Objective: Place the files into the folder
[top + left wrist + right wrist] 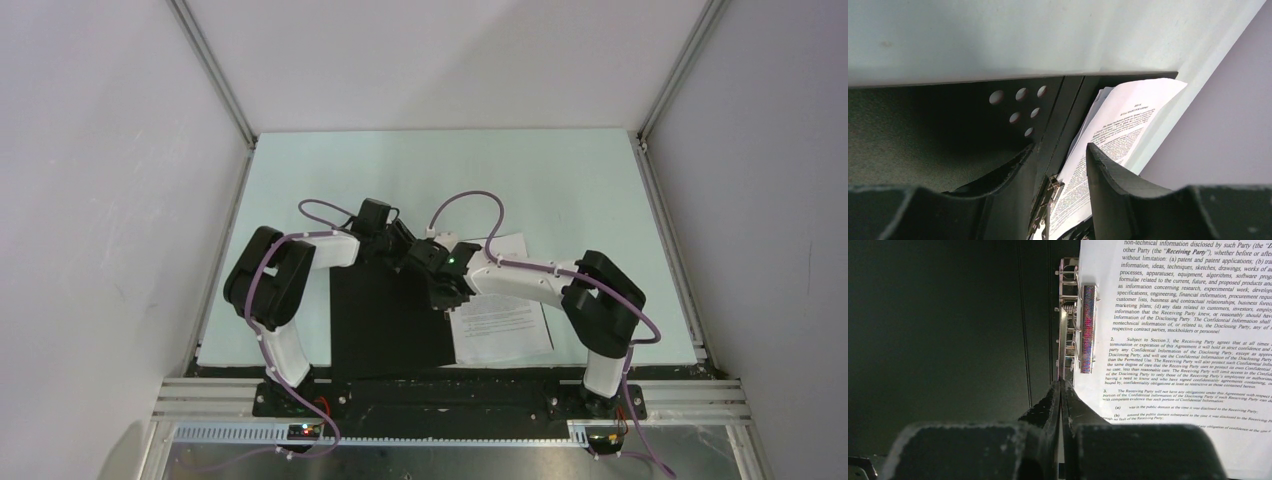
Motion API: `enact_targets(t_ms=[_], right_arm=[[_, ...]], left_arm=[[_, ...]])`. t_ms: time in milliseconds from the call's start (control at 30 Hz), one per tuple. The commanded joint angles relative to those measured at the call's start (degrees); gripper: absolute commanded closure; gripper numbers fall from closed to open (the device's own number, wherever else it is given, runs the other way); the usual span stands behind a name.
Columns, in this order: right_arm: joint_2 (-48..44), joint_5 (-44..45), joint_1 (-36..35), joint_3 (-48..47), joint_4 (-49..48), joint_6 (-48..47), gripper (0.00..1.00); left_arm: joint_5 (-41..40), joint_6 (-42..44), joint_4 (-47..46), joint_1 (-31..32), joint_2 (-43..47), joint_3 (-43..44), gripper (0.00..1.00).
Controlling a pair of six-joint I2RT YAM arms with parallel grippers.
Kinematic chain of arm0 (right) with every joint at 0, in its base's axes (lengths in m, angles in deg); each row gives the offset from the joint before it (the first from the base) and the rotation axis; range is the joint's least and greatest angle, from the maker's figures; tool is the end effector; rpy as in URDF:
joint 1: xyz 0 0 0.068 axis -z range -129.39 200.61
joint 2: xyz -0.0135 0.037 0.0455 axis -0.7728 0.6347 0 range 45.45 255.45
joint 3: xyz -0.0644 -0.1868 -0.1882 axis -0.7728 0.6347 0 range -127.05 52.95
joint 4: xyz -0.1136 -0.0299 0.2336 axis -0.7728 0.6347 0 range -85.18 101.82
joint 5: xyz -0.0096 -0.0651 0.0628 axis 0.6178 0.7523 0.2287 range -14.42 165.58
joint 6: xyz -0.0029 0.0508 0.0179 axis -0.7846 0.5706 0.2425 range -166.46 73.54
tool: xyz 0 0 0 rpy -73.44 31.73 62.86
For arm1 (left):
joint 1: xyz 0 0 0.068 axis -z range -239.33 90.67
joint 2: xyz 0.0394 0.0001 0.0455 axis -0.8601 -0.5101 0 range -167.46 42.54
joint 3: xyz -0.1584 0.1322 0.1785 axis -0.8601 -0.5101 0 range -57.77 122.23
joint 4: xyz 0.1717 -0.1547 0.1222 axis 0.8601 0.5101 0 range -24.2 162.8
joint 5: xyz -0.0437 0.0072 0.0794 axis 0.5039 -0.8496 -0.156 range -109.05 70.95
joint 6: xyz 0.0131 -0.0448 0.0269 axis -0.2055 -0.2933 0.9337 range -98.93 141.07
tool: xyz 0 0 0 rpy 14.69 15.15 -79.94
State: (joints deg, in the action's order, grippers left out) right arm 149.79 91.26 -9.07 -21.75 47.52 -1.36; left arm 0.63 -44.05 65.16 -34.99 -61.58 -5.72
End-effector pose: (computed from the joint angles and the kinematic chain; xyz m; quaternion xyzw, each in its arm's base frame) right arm 0.1905 0.3067 0.1972 -0.1034 0.9737 0.0382 0.1996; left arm 0.3134 -0.1549 0.1291 -0.2711 0.8914 -0.3436 0.1177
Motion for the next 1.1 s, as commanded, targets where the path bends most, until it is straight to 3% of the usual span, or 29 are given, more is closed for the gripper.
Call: enact_targets(t_ms=[0,1067], right_arm=[[0.4,0.2,-0.7,3.1,1.9,1.7,0.97],[6.7,0.7,-0.6,4.3,2.6,2.1,0.99]], left_arm=[[-5.0,0.5,3.0,-0.8,-0.8,-1.8,0.52],[-5.5,0.2,3.3,-1.7,-1.5,-2.0,0.52]])
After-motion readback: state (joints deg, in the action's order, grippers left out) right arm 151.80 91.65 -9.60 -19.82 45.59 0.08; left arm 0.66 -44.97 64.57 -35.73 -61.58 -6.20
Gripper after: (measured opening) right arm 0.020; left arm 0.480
